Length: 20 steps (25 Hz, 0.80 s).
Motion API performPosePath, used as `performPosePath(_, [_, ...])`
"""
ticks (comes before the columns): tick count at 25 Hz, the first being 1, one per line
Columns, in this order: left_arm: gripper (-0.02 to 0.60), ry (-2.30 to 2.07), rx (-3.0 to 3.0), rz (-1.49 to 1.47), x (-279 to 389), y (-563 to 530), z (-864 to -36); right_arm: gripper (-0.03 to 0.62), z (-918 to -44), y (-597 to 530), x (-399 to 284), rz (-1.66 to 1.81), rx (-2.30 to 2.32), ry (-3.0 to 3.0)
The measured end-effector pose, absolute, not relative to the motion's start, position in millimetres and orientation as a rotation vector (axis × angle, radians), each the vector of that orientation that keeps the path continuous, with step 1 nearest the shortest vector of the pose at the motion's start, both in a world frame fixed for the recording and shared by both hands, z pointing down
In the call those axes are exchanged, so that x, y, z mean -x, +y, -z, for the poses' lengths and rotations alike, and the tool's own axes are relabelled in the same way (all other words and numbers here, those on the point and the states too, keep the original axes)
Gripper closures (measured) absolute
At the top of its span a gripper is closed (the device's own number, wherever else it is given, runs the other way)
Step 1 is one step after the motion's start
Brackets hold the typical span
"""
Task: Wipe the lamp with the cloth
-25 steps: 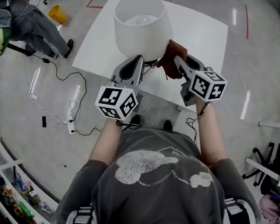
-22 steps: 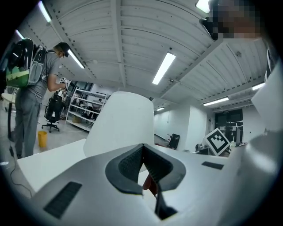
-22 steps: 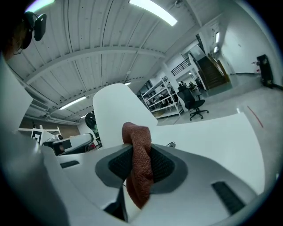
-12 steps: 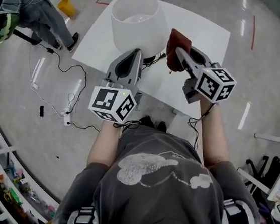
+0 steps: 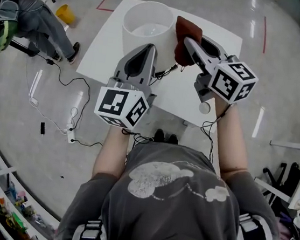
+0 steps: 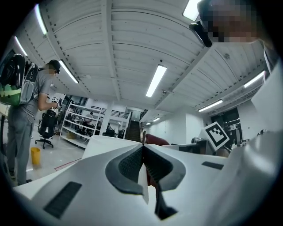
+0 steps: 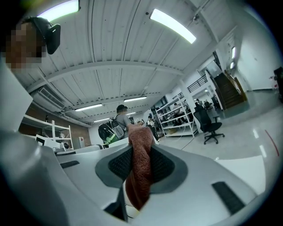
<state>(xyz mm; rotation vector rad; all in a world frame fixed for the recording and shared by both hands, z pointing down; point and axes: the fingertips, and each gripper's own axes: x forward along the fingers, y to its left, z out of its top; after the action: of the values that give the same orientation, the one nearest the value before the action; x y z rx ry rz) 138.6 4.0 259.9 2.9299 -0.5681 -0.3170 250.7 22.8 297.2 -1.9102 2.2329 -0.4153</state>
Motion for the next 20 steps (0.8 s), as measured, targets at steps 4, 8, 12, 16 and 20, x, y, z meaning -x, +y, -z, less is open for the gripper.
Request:
performPosePath(4, [0.574,-0.521,-2.911,0.326,-140,2,-261,0.503,-297,15,-248,0.409,1.936,2.250])
performPosePath(8, [0.574,-0.526,-2.900,0.305,-142,3,-270,0.503,-306,14,-263,0.441,1.938,2.223])
performPosePath(12, [0.574,-0.577,-2.893,0.272,-150,5,-284,0.503,-326,15,-278,0.496,1.925,2.245])
performPosePath(16, [0.574,-0.675,-2.861,0.243,-155,8,-298,0.503,-346,10,-282,0.565,1.864,2.303])
performPosePath(20, [0.574,-0.765,-2.839,0.214,-161,19,-309,0.503,-366,10,-287,0.635,1.793,2.346])
